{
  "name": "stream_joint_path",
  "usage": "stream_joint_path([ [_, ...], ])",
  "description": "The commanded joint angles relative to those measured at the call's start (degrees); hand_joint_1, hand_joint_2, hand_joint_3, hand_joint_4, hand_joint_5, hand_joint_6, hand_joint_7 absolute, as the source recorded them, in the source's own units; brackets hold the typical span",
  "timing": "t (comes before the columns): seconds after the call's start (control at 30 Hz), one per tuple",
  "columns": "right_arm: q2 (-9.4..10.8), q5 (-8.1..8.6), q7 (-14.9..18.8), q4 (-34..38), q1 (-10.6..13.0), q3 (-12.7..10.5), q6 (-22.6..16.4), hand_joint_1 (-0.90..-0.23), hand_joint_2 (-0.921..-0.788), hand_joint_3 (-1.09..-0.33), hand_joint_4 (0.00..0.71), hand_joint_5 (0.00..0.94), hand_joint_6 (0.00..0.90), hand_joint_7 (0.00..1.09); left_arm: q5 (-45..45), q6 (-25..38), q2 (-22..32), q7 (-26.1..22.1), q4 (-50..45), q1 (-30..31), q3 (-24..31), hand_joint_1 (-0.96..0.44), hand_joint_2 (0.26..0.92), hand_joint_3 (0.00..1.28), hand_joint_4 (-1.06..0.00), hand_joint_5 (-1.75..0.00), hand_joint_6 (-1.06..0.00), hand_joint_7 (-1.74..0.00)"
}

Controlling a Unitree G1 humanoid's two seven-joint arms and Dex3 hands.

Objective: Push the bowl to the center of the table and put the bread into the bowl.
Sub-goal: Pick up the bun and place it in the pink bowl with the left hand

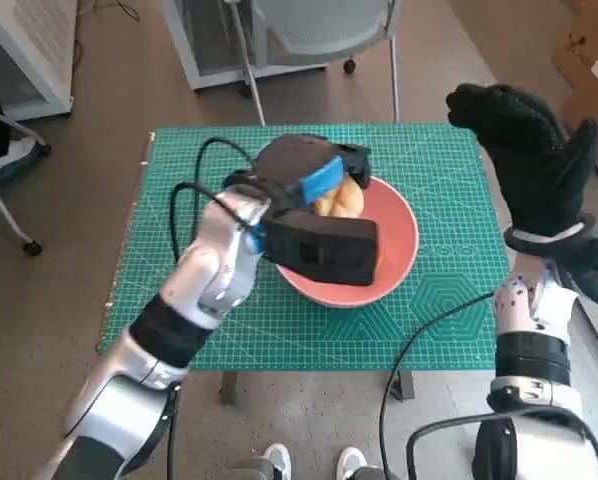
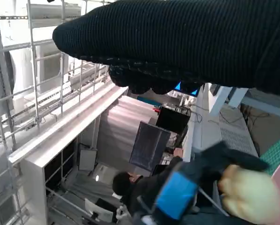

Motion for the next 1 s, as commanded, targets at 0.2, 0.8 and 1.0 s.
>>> stream_joint_path([
  [0.2,-0.6,0.23,-0.1,-1.8,2.4,-0.4,1.2,-0.641,-0.921,-0.68,0.272,0.0,0.37,0.0,-3.3,-2.6,-1.7,-2.4,6.0,-2.0,1.4,0.0,0.92,0.08,-0.73,-1.22,-0.59,-1.11],
  [0.8,0.2,-0.57,-2.8,-3.8,3.0,0.0,1.6,-0.64,-0.921,-0.662,0.27,0.0,0.37,0.0,-5.3,-6.8,1.2,-5.4,6.6,-1.4,2.3,-0.43,0.813,0.02,0.0,0.0,-0.14,-0.08],
  [1.0,0.4,-1.05,-3.7,-3.9,3.0,0.4,1.4,-0.641,-0.921,-0.66,0.27,0.0,0.372,0.0,-6.3,-11.5,2.7,-1.1,5.4,0.2,4.5,-0.63,0.839,0.02,0.0,0.0,-0.1,-0.05],
])
